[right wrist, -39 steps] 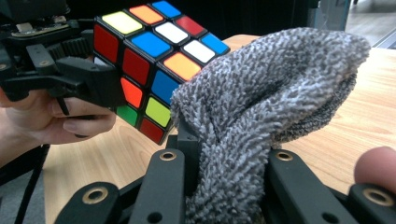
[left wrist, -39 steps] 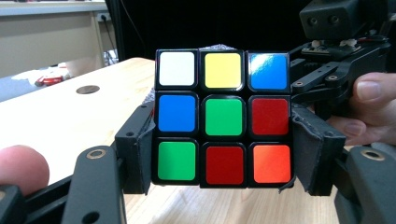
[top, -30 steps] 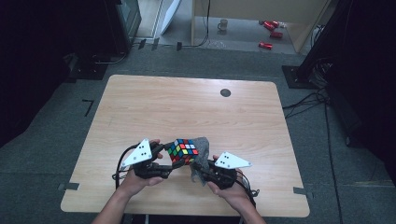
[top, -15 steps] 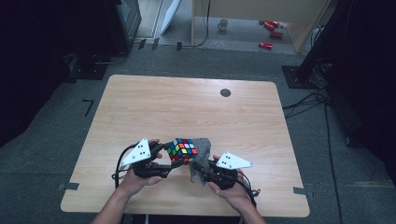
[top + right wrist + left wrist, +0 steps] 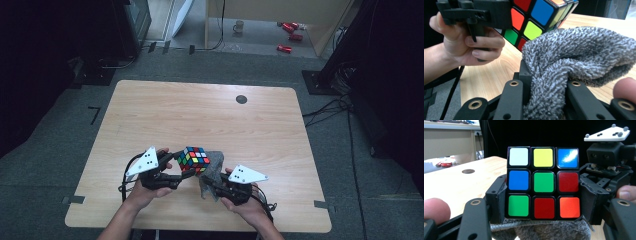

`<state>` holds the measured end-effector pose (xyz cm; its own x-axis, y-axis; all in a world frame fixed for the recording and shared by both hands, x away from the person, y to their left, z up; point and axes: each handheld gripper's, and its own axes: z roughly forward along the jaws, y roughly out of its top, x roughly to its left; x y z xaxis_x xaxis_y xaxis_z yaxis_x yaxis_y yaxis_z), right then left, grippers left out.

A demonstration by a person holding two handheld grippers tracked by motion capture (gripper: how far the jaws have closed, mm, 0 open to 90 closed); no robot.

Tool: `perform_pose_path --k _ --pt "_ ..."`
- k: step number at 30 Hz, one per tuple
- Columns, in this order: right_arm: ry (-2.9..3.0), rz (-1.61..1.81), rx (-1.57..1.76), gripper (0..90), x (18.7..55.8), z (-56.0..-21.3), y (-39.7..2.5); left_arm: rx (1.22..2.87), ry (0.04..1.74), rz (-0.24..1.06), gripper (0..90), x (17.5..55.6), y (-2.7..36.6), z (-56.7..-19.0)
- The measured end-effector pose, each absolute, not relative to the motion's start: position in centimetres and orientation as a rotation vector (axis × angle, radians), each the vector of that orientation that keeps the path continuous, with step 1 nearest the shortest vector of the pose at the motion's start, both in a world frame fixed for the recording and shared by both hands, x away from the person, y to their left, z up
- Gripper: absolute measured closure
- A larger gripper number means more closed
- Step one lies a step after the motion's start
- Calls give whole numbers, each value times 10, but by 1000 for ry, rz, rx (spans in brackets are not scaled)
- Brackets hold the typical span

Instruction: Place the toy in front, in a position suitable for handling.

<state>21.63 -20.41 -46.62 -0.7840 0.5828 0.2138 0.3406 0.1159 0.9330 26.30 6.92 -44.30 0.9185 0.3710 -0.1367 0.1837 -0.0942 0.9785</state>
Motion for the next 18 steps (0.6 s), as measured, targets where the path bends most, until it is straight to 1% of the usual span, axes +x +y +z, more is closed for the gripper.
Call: perform_pose_path --k 6,10,16,18 --pt "2172 1771 936 764 215 -467 -203 1633 449 148 355 263 68 -441" --pt "2209 1804 943 764 213 -476 -187 1596 473 123 354 263 67 -441" --pt "2219 1803 922 763 209 -480 -171 1635 451 126 354 259 55 -444" --pt "2181 1834 959 763 211 -478 -174 1640 451 134 354 258 54 -445"
